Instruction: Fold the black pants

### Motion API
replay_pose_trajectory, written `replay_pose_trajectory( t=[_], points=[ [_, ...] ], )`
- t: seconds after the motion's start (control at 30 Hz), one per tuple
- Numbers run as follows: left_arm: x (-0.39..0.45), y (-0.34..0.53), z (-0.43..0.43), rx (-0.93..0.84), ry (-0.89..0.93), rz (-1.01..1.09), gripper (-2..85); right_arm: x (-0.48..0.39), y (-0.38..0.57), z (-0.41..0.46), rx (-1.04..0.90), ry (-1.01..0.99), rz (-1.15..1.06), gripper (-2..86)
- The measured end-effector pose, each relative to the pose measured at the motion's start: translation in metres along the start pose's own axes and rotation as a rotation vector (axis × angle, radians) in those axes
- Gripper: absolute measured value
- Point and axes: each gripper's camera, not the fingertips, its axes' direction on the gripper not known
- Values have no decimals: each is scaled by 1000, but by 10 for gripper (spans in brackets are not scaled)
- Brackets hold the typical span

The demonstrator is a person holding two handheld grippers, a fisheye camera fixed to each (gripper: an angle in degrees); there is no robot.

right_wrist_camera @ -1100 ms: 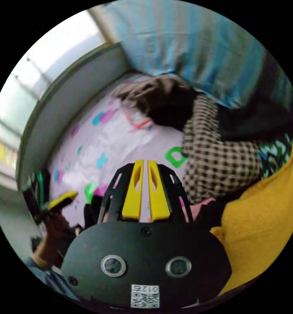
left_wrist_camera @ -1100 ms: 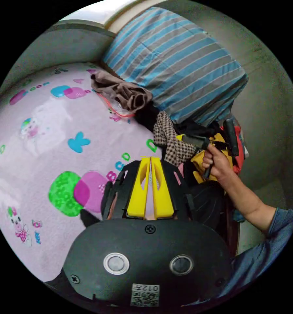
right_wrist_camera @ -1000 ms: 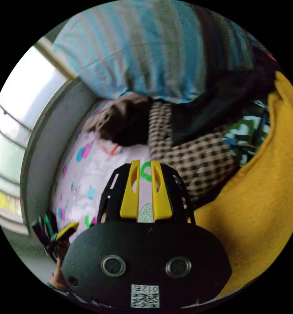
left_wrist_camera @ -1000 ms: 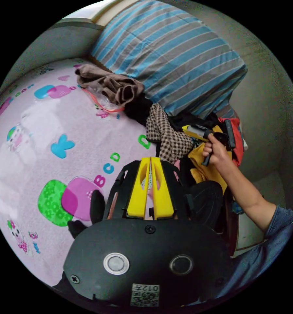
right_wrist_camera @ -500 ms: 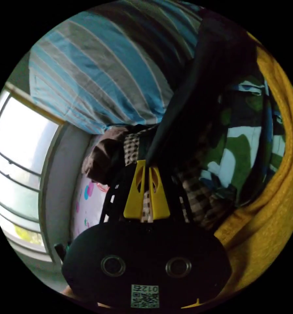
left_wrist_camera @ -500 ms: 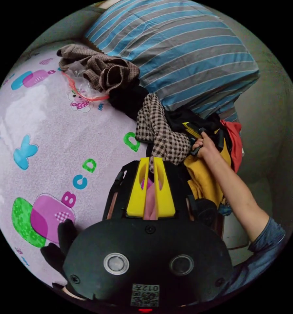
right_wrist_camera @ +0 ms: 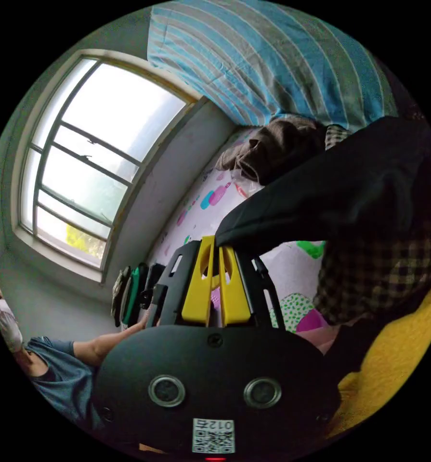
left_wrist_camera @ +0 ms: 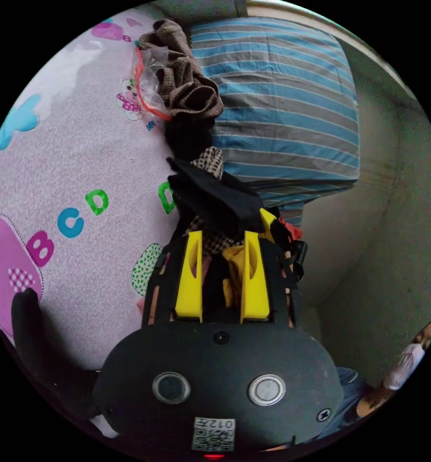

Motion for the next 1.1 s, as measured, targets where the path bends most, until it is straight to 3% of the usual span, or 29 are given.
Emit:
replay_pose_trajectory(
  t=[0.13, 0.2, 0.43, 0.57, 0.7, 0.77, 0.9, 1.1],
  points=[
    [-17, 14, -48, 90, 135, -24, 75, -21, 7, 28, -97, -44, -41, -6],
    [-18, 20, -75, 131, 98, -34, 55, -45, 14, 52, -147, -102, -88, -6],
    [5, 54, -226, 333, -127, 127, 18, -127, 35, 143, -267, -222, -199, -5],
    [43, 86, -307, 413, -278, 283, 12, -190, 48, 197, -266, -417, -232, -3],
    [63, 120, -361, 393, -491, 359, 8, -255, 71, 247, -345, -467, -315, 10],
    [53, 143, -391, 388, -643, 309, 7, -270, 82, 273, -430, -435, -353, 22],
    [14, 179, -441, 483, -781, 102, 8, -267, 98, 315, -567, -307, -391, 16],
    [-45, 225, -498, 600, -849, -206, 9, -216, 44, 315, -528, -27, -366, 11]
  ],
)
